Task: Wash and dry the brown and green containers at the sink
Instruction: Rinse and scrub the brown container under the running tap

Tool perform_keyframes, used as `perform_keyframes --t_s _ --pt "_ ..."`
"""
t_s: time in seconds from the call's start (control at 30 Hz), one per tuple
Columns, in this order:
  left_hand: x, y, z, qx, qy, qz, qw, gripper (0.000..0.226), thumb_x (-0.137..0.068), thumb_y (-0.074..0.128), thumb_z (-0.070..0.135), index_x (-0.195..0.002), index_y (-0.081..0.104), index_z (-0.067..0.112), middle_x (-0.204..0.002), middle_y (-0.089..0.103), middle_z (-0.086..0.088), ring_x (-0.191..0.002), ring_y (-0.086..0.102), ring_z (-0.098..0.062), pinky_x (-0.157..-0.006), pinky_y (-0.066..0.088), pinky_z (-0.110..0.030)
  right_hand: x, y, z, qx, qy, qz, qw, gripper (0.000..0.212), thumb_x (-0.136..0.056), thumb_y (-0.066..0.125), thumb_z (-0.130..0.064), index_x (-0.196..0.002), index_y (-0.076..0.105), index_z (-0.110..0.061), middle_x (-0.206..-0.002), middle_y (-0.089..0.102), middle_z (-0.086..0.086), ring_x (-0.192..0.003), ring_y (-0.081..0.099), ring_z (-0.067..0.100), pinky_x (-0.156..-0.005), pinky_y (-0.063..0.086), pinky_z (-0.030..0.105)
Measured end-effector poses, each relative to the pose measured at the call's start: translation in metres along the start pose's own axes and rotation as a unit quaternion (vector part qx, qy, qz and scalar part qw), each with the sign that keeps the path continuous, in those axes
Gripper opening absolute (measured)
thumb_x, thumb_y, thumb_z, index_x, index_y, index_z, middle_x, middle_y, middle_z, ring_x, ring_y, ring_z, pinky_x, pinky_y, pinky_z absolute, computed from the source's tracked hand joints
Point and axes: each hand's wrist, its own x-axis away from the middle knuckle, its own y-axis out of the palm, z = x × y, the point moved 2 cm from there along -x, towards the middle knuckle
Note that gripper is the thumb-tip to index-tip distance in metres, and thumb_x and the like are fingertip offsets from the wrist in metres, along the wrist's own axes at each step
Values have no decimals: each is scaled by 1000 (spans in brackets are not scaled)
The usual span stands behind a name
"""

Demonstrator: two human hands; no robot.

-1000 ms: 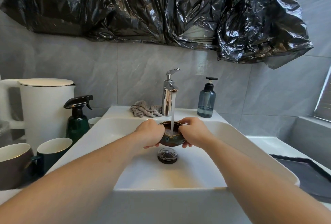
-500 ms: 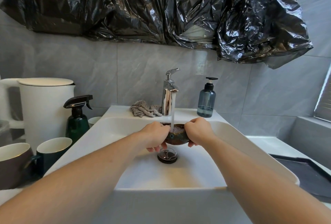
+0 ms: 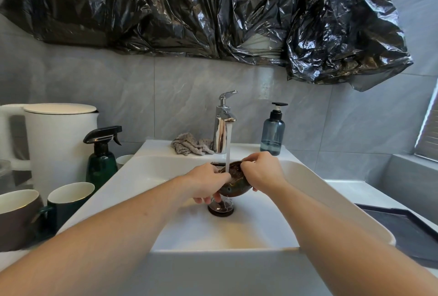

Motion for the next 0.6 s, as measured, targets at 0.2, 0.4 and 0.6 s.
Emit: perform_keyframes --t_s 0.2,0.4,0.6 --pt "3 -5 2 -9 16 66 998 24 -96 54 34 -116 55 20 -84 75 -1 -59 63 -19 -52 49 -26 0 2 0 -55 -27 8 998 37 -91 58 -21 -126 67 -22 -101 73 -1 -75 73 21 -70 66 39" --pt "6 -15 1 -20 25 183 983 48 -85 54 42 -132 54 37 -108 71 -2 -92 72 -31 -79 64 -46 3 4 -4 -102 -43 -28 994 45 -96 59 -13 -140 53 -20 -117 63 1 -77 75 27 -55 61 27" --pt "7 -19 2 -36 41 244 968 41 -93 59 33 -133 54 31 -114 71 -3 -107 64 -27 -92 55 -40 2 10 -2 -104 -43 -84 990 46 -97 53 -4 -142 48 -14 -97 61 -7 -69 76 28 -56 62 29"
